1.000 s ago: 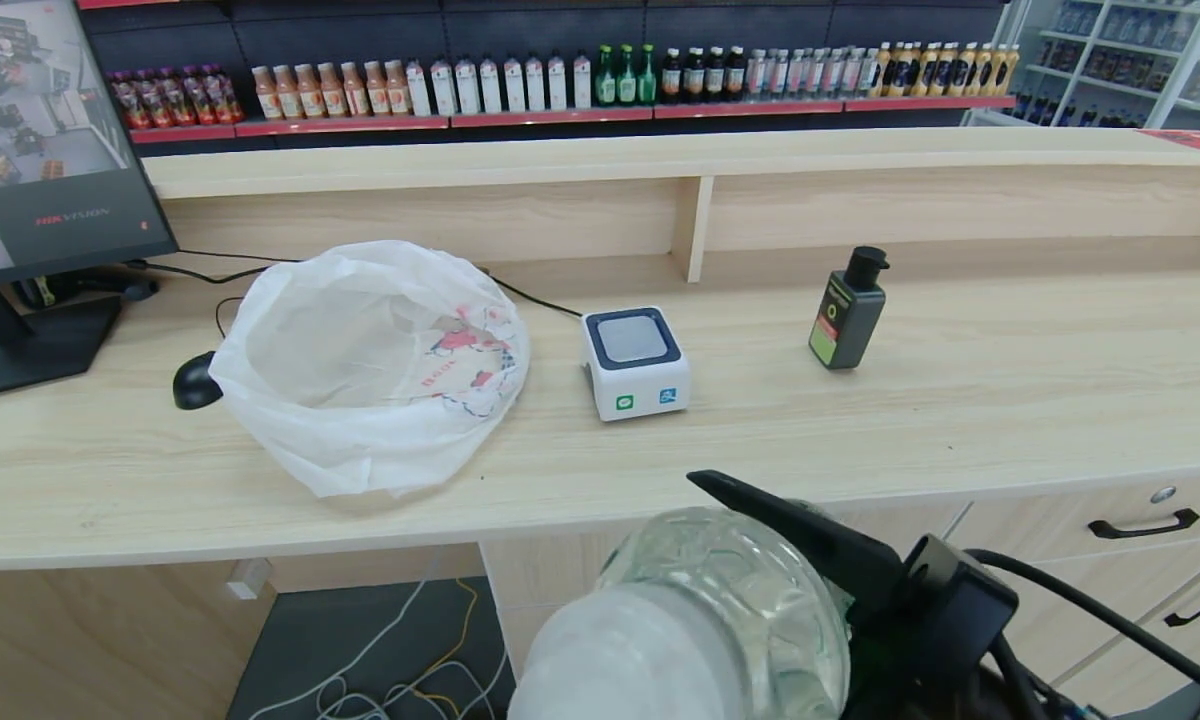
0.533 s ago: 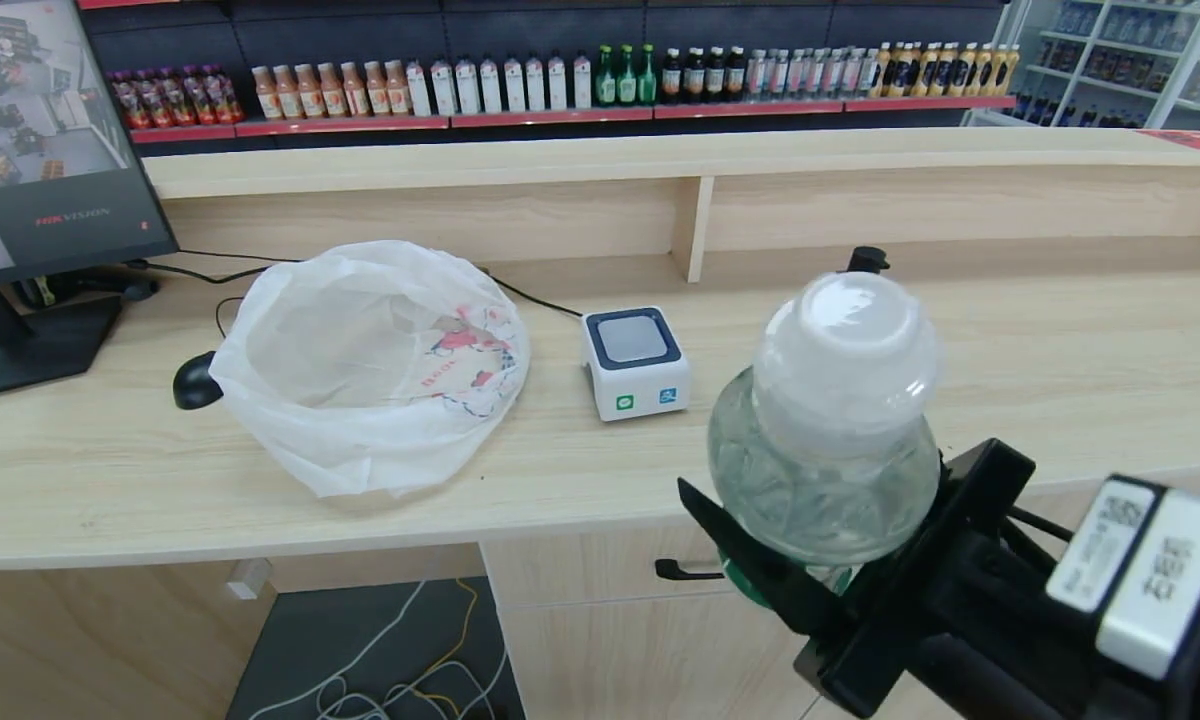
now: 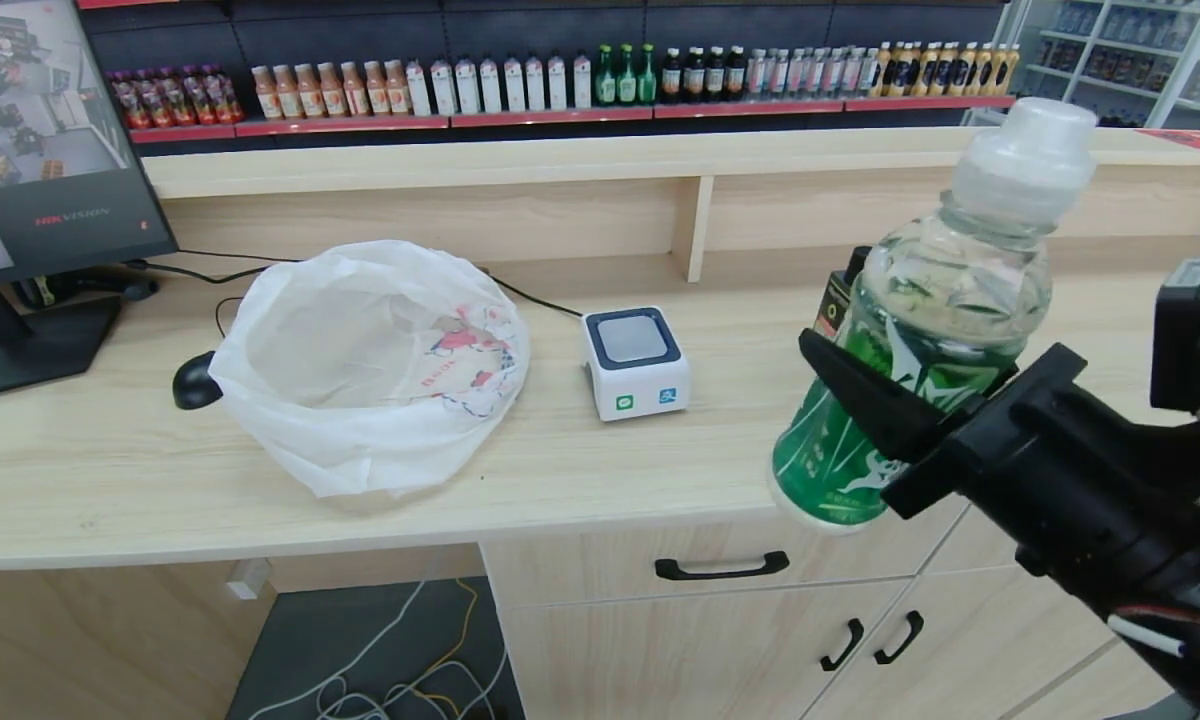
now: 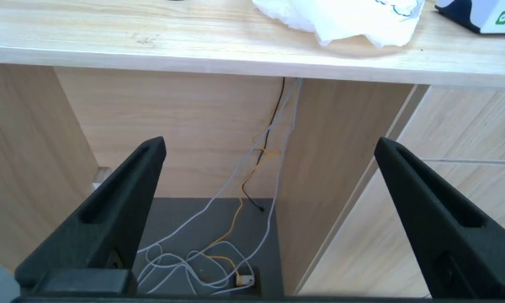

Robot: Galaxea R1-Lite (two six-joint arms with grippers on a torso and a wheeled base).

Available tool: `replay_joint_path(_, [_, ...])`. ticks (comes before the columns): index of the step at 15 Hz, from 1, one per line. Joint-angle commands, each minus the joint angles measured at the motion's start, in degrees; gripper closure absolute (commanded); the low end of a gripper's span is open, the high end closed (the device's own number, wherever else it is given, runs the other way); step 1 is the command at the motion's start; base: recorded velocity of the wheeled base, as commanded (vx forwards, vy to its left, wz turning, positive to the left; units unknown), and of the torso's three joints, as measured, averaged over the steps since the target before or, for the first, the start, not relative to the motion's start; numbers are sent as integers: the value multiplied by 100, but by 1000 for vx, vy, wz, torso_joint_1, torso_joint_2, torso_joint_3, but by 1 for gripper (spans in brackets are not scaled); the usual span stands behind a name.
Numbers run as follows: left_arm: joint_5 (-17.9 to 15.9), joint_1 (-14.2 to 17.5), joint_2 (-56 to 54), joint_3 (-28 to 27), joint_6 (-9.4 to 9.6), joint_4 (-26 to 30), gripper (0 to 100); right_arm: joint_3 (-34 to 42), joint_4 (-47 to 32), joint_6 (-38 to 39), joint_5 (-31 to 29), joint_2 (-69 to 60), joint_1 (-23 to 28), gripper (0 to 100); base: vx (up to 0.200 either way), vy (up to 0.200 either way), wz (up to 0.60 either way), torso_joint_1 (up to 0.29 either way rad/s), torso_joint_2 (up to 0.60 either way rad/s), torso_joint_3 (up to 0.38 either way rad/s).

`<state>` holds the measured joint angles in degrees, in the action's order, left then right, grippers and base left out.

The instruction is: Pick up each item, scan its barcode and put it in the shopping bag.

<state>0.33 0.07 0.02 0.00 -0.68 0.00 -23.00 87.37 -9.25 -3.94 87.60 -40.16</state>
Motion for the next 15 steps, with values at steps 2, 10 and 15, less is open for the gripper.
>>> replay_joint_path(2, [2,1,-2,0,-2,9,0,-169,-45,758,7,-15,676,100,0,0,0,0,0,0])
replay_joint_path(10, [2,-7,-2,0,-2,0,0,-1066,-475,1040,-810,504,1423,100,0,0,0,0,0,0])
replay_joint_path(15, [2,1,-2,0,-2,0,0,-1233,-352,820,-635,697,1414,100,0,0,0,0,0,0])
